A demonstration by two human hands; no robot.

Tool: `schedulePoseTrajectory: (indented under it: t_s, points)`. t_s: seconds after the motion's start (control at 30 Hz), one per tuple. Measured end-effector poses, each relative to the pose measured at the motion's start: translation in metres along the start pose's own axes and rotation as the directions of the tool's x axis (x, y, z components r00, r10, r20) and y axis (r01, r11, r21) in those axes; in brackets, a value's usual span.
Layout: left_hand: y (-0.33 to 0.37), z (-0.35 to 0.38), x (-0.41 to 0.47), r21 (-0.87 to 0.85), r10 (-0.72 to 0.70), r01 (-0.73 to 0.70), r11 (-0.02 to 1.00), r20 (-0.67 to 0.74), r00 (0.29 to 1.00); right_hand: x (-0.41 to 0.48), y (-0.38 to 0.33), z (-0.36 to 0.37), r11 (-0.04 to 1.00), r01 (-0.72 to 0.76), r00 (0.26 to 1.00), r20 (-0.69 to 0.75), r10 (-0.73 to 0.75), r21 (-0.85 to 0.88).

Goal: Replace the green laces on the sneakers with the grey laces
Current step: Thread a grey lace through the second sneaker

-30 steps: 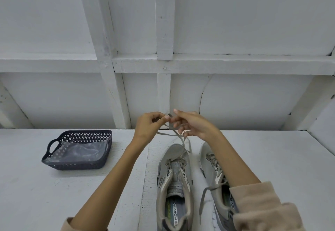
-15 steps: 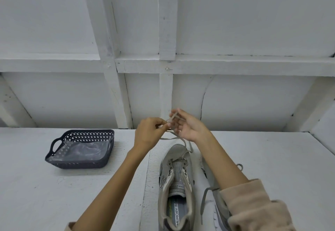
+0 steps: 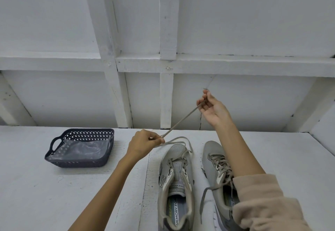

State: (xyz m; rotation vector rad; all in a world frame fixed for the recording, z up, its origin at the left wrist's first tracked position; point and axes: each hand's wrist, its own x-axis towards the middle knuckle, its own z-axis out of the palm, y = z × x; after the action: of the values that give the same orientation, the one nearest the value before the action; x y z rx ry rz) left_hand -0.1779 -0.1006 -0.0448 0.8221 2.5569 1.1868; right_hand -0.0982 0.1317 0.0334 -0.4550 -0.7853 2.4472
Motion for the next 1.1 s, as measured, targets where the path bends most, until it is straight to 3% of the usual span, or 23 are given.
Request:
schedulePoseTrajectory:
  t_s: [0.23, 0.4, 0.47, 0.53, 0.67, 0.73, 0.83, 0.97, 1.1]
  points:
    - [-0.006, 0.008, -0.005, -0.003, -0.028, 0.028, 1.000, 0.097, 0.995, -0.004, -0.001, 0.002, 0.992, 0.119, 0.991, 0.073, -0.116, -0.049]
    - [-0.017, 0.011, -0.010, 0.019, -0.039, 0.036, 0.999, 0.164, 0.986, -0.012, -0.003, 0.000, 0.943, 0.200, 0.970, 0.187, -0.153, -0.266]
    - [-0.021, 0.011, -0.012, -0.013, -0.019, 0.021, 1.000, 0.120, 0.993, -0.020, -0.002, -0.003, 0.855, 0.257, 0.956, 0.248, -0.157, -0.450]
    - [-0.024, 0.010, -0.012, -0.059, 0.003, -0.002, 0.998, 0.026, 1.000, -0.028, 0.000, -0.006, 0.687, 0.315, 0.939, 0.319, -0.126, -0.655]
    - [-0.032, 0.007, -0.017, -0.244, 0.025, -0.072, 0.967, -0.192, 0.981, -0.044, 0.013, -0.023, 0.385, 0.283, 0.925, 0.356, 0.130, -0.878]
    - [-0.032, 0.006, -0.021, -0.323, 0.021, -0.075, 0.943, -0.166, 0.986, -0.049, 0.024, -0.036, 0.211, 0.240, 0.916, 0.293, 0.275, -0.947]
    - [-0.032, 0.011, -0.029, -0.332, 0.036, -0.022, 0.943, 0.035, 0.999, -0.055, 0.040, -0.054, -0.001, 0.178, 0.911, 0.165, 0.379, -0.984]
    - [-0.035, 0.026, -0.037, -0.254, 0.076, -0.034, 0.967, 0.156, 0.985, -0.061, 0.052, -0.070, -0.119, 0.168, 0.921, 0.113, 0.372, -0.978]
    - [-0.035, 0.033, -0.038, -0.105, 0.085, -0.066, 0.992, 0.186, 0.979, -0.064, 0.052, -0.071, -0.118, 0.142, 0.942, 0.098, 0.321, -0.983]
